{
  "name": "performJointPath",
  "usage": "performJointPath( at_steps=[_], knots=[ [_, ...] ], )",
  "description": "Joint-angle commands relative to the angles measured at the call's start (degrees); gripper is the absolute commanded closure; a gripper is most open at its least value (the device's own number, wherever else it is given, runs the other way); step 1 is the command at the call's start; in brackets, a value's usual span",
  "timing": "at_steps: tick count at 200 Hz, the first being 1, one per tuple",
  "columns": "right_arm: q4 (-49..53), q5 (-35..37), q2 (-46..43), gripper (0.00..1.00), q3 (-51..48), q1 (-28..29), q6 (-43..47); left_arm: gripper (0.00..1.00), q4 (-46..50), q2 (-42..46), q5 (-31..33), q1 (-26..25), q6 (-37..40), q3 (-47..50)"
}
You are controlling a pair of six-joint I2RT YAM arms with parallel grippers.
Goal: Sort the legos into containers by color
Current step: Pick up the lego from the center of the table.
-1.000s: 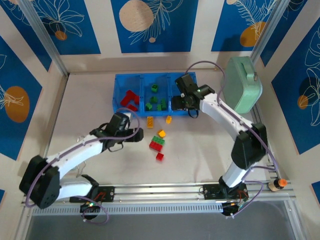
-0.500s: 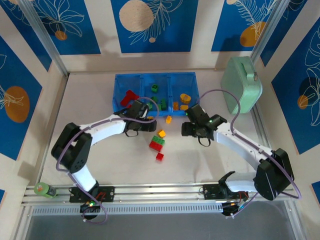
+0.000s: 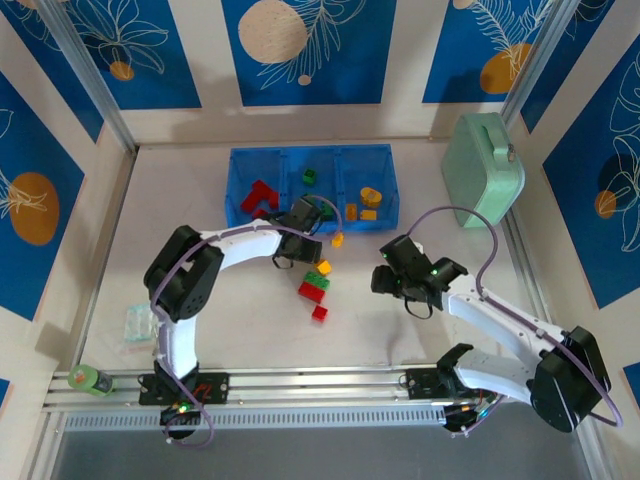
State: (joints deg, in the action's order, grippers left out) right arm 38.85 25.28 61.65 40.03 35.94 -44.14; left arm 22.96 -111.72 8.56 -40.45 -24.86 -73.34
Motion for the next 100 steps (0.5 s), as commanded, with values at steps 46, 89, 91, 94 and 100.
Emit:
performJointPath(
  at_steps=[46, 89, 91, 94, 100],
  knots=[
    [-0.4, -0.9, -2.7, 0.25, -1.0, 0.2, -1.9, 0.65, 5.3, -1.0, 6.5, -1.8, 1.9, -1.9],
    [0.3, -0.2, -3.8, 0.26, -1.4, 0.3, -2.2, 0.71, 5.1, 4.3, 5.9, -3.9, 0.5, 1.4],
    [0.3, -0.1, -3.9, 0.26, -1.5, 0.2, -2.1, 0.71, 5.0, 4.7, 5.8, -4.1, 0.4, 1.5],
    [0.3, -0.1, -4.0, 0.25, -1.5, 0.3, -2.2, 0.71, 4.9, 5.2, 5.7, -4.3, 0.3, 1.8],
    [0.3, 0.1, -4.3, 0.26, -1.5, 0.2, -2.1, 0.71, 4.8, 6.3, 5.6, -4.7, 0.0, 2.2]
  ],
)
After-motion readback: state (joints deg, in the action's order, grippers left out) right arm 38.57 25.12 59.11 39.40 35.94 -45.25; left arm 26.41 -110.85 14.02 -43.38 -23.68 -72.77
